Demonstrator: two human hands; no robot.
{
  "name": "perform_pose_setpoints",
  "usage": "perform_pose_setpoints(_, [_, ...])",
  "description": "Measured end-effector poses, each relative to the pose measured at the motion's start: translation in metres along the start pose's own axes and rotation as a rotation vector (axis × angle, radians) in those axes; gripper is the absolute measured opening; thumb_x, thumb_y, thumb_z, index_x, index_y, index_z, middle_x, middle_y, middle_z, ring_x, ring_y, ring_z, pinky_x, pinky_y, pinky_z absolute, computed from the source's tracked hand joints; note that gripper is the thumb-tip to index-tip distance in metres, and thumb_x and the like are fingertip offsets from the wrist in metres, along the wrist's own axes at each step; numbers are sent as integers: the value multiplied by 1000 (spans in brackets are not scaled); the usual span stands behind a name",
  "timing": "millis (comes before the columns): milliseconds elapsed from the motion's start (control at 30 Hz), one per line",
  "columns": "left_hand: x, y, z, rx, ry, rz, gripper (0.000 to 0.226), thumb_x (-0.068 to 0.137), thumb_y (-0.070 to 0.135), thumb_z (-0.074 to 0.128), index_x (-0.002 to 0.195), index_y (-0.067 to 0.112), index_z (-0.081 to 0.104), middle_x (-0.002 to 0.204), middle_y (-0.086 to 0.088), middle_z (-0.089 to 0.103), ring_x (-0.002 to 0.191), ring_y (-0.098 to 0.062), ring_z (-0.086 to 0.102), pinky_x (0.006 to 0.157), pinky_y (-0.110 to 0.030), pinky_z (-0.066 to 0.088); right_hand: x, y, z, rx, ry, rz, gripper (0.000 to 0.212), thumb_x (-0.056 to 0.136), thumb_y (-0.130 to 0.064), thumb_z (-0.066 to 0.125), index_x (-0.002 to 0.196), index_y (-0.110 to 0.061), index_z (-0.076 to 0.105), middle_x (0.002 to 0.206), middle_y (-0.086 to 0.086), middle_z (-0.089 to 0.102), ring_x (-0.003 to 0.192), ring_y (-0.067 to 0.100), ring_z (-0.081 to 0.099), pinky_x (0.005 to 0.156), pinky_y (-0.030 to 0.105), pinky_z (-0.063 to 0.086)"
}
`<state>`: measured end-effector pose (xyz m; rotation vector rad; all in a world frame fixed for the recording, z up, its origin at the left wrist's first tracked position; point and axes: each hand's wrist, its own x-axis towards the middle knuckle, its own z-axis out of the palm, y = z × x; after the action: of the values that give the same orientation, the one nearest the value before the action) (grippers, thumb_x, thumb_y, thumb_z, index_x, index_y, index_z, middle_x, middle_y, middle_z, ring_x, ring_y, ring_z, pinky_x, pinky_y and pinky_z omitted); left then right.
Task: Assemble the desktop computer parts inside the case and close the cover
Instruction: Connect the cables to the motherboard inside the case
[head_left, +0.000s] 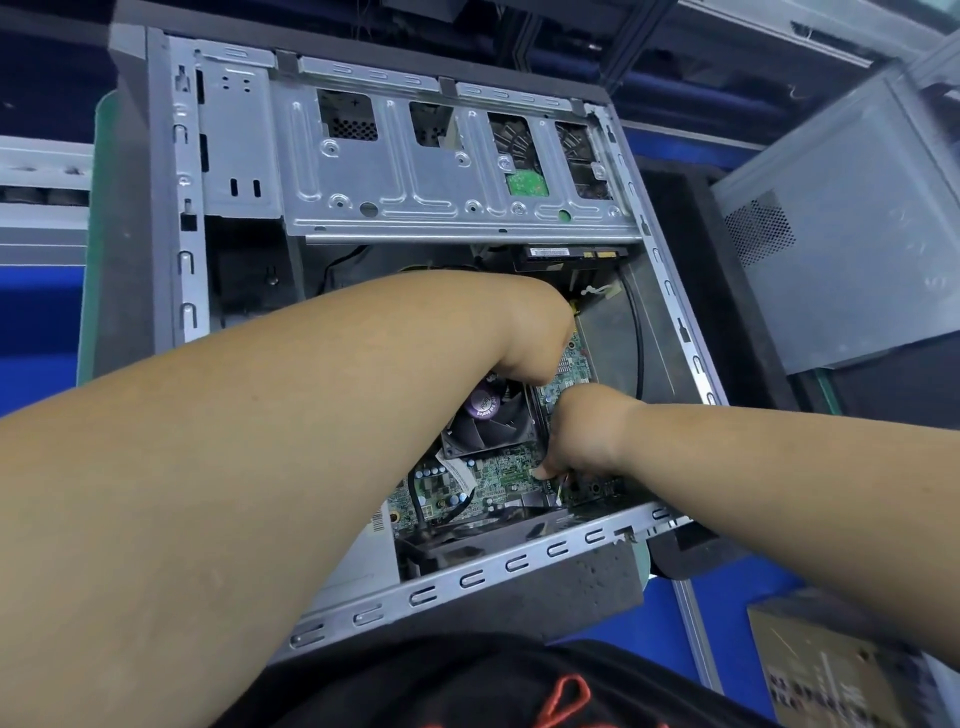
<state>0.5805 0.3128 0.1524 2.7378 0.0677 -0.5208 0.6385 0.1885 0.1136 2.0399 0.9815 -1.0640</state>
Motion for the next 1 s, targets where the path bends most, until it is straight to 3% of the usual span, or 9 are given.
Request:
perform_pose_setpoints(133, [-2, 2, -1, 7, -29, 21, 29, 92, 13, 50, 116, 13, 66, 114, -5, 66, 85, -20, 48, 50, -14, 28, 2, 0, 1, 6, -36, 9, 40, 88, -43, 71, 57, -20, 63, 34, -10, 53, 51, 6, 57, 76, 23, 50])
perform_pose_setpoints(333, [-2, 2, -2, 6, -49, 30, 30, 91, 11, 49, 116, 11, 66, 117, -8, 67, 86, -21, 48, 55, -22, 35, 4, -1, 3, -7, -12, -16, 40, 89, -42, 72, 57, -19, 62, 34, -9, 53, 56, 10, 59, 78, 25, 53])
perform_pose_setpoints(433, [-3, 3, -2, -7, -48, 26, 30, 91, 12, 49, 115, 12, 67, 116, -8, 67, 86, -22, 51, 61, -26, 40, 3, -2, 4, -64, 25, -49, 39, 89, -45, 70, 66, -14, 67, 51, -4, 58, 68, 18, 62, 82, 29, 56])
perform_pose_setpoints(533, [-4, 3, -2, -26, -61, 29, 30, 91, 12, 49, 115, 13, 67, 117, -6, 67, 100, -25, 60, 77, -28, 46, 3, -4, 3, -164, 45, -66, 46, 89, -50, 67, 63, -12, 60, 59, 0, 54, 72, 23, 58, 78, 29, 52])
perform_pose_setpoints(667, [-5, 3, -1, -61, -57, 20, 30, 89, 11, 49, 113, 11, 67, 113, -9, 67, 85, -22, 51, 74, -28, 44, 3, -7, 3, -193, 87, -80, 43, 88, -48, 70, 70, -10, 59, 63, 1, 51, 74, 26, 55, 69, 29, 45])
perform_pose_setpoints(833, [-6, 2, -2, -100, -62, 12, 28, 90, 13, 50, 110, 11, 68, 111, -9, 68, 91, -24, 56, 77, -30, 47, -1, -10, 1, -238, 123, -91, 51, 87, -48, 70, 63, -13, 41, 66, 0, 42, 76, 26, 50, 70, 32, 43])
perform_pose_setpoints(1000, [-6, 0, -3, -148, -52, -1, 27, 90, 15, 51, 109, 12, 69, 108, -8, 68, 92, -24, 58, 69, -26, 42, -6, -8, -2, -235, 104, -69, 54, 85, -54, 69, 64, -13, 41, 66, 1, 43, 75, 26, 49, 69, 31, 42])
